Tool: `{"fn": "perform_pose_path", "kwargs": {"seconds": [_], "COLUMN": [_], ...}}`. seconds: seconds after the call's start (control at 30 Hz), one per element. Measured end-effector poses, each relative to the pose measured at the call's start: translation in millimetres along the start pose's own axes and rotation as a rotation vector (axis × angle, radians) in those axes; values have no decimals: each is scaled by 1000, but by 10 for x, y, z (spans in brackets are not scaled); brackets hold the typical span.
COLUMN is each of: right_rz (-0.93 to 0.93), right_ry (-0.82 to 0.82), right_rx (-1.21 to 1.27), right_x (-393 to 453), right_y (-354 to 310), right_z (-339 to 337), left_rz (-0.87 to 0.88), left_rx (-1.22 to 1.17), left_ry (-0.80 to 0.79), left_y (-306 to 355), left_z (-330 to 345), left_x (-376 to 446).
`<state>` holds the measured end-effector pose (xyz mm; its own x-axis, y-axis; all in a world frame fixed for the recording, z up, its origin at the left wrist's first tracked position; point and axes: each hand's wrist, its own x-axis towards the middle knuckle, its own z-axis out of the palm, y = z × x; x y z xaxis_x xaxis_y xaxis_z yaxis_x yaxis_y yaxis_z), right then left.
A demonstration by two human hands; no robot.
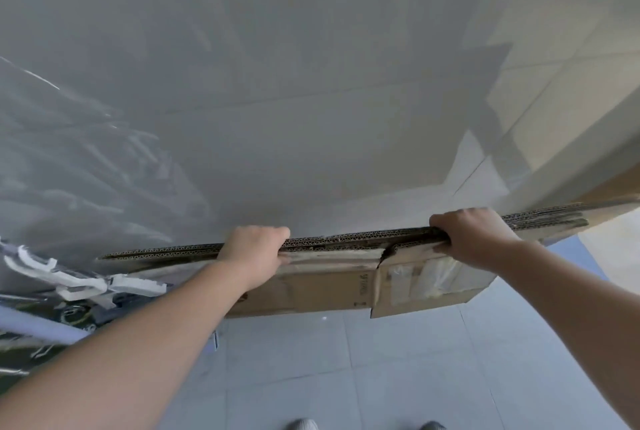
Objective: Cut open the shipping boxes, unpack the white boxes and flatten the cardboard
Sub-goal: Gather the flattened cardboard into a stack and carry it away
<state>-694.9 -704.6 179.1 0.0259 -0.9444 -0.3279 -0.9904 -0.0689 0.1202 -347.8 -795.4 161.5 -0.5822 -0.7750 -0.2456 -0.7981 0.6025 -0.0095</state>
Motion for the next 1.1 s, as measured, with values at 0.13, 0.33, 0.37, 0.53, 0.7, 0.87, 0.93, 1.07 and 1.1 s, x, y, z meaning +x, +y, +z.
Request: {"fn": "perform_pose_path", "kwargs": {"seconds": [0.13,0.33,0.37,0.53,0.7,0.87,0.93,1.07,1.1], "right_rz": [-90,-153,-156,-179,-214,-125,-88,-102,-97], "right_ry": [13,42,44,81,-34,56,103,206,245], "right_rx": [-21,8,16,47,92,53,47,37,51], "right_x": [690,1440,1520,1795,1991,2008,1975,1925,1931], "right_y": [-43,-113,-137,-281,-253,-320,-376,-372,-332], "right_z": [-5,263,345,578,354,347,482,700,697], "left_rz": [-91,-190,-208,-295,-295,-355,-350,-248,-220], "left_rx": [-11,43,37,36,-62,57,107,62,60], "left_ry": [-17,-89,-105,-101,-184,-58,56,216,277], "left_y": [-385,-640,-651,-798,-1147,-1009,-902,-954,-989], "left_z": [146,487,576,805,589,618,780,998,995], "left_x": [348,678,714,869,1071,1140,1045,859,859]}}
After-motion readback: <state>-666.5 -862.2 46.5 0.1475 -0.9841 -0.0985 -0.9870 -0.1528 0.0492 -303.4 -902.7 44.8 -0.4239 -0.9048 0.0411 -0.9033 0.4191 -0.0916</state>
